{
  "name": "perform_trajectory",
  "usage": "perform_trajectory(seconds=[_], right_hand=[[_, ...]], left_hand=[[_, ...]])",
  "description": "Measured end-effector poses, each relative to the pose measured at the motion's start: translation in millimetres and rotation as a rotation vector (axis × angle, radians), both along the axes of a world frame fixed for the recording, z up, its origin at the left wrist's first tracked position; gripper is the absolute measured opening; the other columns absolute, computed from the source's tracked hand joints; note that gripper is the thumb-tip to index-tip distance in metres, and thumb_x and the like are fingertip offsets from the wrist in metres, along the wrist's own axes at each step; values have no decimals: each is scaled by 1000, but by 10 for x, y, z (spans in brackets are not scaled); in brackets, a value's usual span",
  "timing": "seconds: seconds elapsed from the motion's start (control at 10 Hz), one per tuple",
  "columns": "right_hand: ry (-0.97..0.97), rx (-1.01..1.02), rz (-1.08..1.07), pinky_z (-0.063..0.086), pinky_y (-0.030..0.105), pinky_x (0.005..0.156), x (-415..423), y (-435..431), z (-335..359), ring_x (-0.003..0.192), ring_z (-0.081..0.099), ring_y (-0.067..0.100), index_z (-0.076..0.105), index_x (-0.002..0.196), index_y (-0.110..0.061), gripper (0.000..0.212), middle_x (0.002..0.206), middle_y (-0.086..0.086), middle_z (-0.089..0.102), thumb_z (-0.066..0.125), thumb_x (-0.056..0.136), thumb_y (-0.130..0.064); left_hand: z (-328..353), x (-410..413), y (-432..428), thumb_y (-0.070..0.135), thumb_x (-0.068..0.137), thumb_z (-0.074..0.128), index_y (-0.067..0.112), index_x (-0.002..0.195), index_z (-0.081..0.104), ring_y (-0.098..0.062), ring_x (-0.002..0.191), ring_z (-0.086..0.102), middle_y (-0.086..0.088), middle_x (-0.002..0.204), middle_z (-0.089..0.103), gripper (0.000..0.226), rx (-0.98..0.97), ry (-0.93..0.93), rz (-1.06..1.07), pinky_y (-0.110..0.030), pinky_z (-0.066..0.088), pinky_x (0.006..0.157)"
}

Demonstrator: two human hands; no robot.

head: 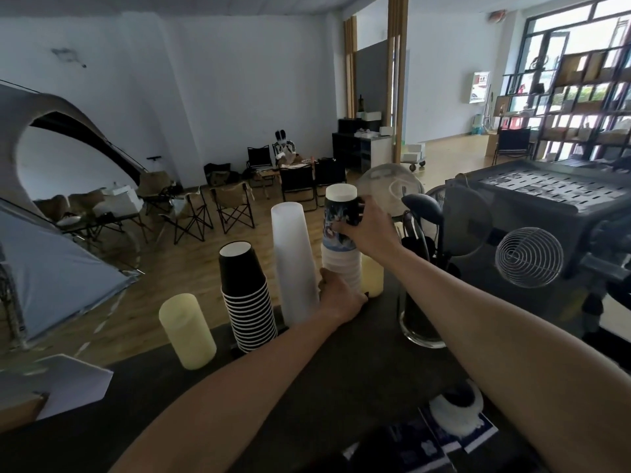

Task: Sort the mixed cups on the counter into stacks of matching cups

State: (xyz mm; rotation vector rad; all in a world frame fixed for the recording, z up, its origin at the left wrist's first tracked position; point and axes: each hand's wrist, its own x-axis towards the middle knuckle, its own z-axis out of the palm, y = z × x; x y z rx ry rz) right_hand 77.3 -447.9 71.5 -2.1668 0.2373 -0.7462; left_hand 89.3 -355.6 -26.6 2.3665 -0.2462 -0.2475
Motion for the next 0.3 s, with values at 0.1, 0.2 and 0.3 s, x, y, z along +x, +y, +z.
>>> perform_trajectory(seconds=[0.1, 0.2, 0.3], right_hand=[[-59, 2, -52, 49, 33, 80, -96, 40, 20, 110, 61, 26, 49, 127, -6, 64, 119, 9, 64, 82, 76, -28], [-76, -18, -104, 47, 32, 78, -165, 72, 44, 106, 61, 26, 49, 127, -4, 62, 116, 11, 64, 79, 79, -28], [-70, -40, -176, 51, 38, 82, -295, 105, 42, 106, 62, 28, 50, 128, -6, 59, 117, 11, 65, 76, 82, -33]], left_hand=[[105, -131, 99, 37, 80, 76, 6, 153, -10, -33, 137, 38, -16, 154, 26, 117, -7, 15, -47, -45, 41, 109], [125, -155, 173, 35, 79, 77, 8, 152, -2, -32, 134, 41, -15, 152, 29, 112, -21, -9, -78, -44, 43, 107], [174, -225, 313, 32, 77, 79, 10, 149, 16, -27, 124, 50, -11, 142, 43, 98, -33, -87, -146, -40, 49, 100]])
